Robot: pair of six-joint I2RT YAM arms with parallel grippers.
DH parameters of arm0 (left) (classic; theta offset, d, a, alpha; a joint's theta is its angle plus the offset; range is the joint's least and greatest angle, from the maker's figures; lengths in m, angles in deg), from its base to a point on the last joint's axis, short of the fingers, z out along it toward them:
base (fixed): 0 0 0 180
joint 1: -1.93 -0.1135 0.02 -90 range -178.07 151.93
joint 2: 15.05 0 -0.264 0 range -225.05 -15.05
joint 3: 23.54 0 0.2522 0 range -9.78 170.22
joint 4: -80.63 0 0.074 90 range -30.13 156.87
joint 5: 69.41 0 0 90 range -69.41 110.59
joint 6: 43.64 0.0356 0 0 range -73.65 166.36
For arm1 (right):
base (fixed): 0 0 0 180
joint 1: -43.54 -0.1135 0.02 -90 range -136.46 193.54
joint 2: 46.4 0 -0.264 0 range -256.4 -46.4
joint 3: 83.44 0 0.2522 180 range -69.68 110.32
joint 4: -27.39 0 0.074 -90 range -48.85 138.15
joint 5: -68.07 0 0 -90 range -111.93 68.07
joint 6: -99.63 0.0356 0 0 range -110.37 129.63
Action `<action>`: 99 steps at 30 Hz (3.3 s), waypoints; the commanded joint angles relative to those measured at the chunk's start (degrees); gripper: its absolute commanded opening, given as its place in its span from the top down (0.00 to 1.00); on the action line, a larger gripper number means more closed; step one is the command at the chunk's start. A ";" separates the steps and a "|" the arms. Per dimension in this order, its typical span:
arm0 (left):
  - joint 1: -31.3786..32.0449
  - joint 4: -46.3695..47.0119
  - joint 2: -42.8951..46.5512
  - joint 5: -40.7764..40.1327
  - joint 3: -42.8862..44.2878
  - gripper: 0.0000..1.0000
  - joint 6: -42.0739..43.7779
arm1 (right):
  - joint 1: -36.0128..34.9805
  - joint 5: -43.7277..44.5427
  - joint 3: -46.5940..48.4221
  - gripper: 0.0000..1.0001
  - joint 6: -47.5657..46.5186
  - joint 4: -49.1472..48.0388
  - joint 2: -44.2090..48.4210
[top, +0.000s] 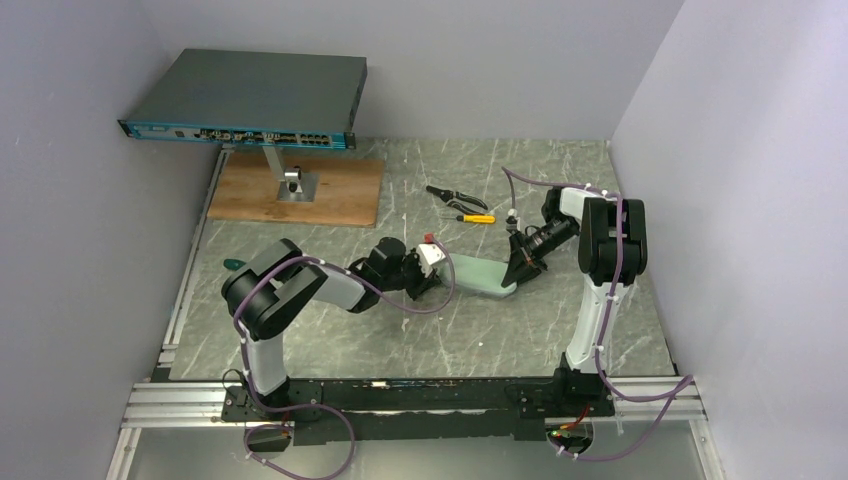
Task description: Open the umbrella
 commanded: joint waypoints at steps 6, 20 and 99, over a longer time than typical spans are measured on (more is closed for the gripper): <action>-0.09 0.40 3.38 0.86 -2.72 1.00 -3.55 | -0.48 8.12 -1.01 1.00 -2.95 -5.24 -1.28; -4.22 -0.73 7.29 -4.30 -5.04 1.00 9.15 | -6.78 12.69 0.80 1.00 -16.62 -1.96 0.61; 3.18 -8.05 3.57 0.68 7.15 0.99 19.66 | -27.78 11.89 8.34 1.00 -35.85 9.92 -4.61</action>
